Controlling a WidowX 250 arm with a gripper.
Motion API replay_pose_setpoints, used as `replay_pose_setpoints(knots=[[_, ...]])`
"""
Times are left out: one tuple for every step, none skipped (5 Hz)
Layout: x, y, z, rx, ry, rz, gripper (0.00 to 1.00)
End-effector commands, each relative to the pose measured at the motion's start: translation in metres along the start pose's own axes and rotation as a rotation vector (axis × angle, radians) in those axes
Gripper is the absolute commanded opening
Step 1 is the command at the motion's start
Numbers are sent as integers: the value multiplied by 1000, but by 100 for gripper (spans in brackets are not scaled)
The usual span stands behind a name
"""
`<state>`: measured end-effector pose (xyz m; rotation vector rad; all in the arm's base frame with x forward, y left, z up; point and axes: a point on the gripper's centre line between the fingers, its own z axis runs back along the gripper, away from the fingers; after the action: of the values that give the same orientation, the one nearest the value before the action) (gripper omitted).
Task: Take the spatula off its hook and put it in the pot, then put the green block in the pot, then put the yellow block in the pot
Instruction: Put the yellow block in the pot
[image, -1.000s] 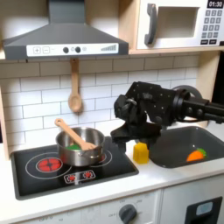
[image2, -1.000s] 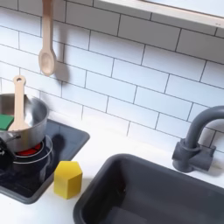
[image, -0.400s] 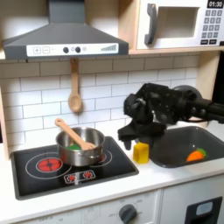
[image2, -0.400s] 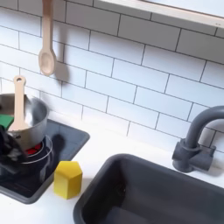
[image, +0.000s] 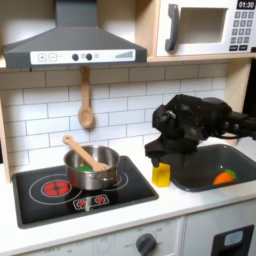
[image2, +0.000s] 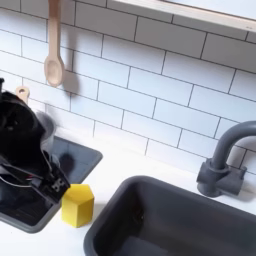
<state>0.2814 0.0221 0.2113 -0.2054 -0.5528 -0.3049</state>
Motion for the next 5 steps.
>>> replay_pose_setpoints(knots=[[2,0,-21,32,52,14,100],[3,5,-33,49,95,38,100],[1,5,-43,57,118,37,100],[2,4,-49,60,136,36,100],[3,3,-50,56,133,42,100]])
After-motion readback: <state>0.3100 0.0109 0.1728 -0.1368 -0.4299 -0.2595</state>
